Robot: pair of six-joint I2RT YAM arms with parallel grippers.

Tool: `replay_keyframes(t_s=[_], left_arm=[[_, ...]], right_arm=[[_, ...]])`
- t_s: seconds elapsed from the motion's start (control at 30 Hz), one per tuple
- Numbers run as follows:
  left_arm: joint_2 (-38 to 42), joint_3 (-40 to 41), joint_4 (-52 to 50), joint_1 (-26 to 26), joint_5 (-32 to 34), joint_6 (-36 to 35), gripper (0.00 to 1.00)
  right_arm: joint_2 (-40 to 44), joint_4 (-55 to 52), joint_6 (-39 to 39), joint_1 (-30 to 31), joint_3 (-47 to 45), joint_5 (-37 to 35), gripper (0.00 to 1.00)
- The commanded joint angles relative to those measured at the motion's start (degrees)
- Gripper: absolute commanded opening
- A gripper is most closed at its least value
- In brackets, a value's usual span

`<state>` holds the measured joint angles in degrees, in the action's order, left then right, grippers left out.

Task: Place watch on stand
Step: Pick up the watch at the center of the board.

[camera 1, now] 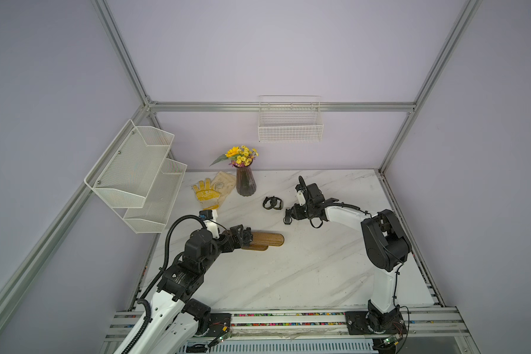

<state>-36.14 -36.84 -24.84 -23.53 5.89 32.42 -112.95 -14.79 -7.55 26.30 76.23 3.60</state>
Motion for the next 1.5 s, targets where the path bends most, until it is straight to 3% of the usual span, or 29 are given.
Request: replay_keyframes(t_s=[0.0, 0.43, 0.77, 0.9, 1.1, 1.47], left_arm=[[-0.11, 1.06, 2.26, 0.33, -0.27, 1.05, 1.00], [-1.51, 1.16, 2.41, 0.33, 0.00, 1.06, 1.00], [-1.95, 1.15, 2.43, 0.33, 0.28, 0.87, 1.00], [-1.93, 1.24, 2.43, 0.33, 0.61, 0.80, 1.00], [-2.37, 0.98, 2.43, 0.35, 0.09, 1.01, 1.00], [-0.04, 1.58, 2.04, 0.33, 0.57, 0.84, 1.00]], right_arm=[[0.37, -0.37, 0.86, 0.09, -0.01, 0.40, 0.28], [11.43, -0.68, -1.03, 0.41, -10.67, -0.60, 0.25], [18.13, -2.43, -4.22, 4.24, -18.39, -0.91, 0.25], [20.33, -2.33, -4.58, 4.54, -19.35, -2.61, 0.35], [17.05, -3.23, -2.43, 4.30, -14.59, -7.05, 0.47], [4.23, -6.66, -0.55, 3.32, -2.93, -10.97, 0.47]])
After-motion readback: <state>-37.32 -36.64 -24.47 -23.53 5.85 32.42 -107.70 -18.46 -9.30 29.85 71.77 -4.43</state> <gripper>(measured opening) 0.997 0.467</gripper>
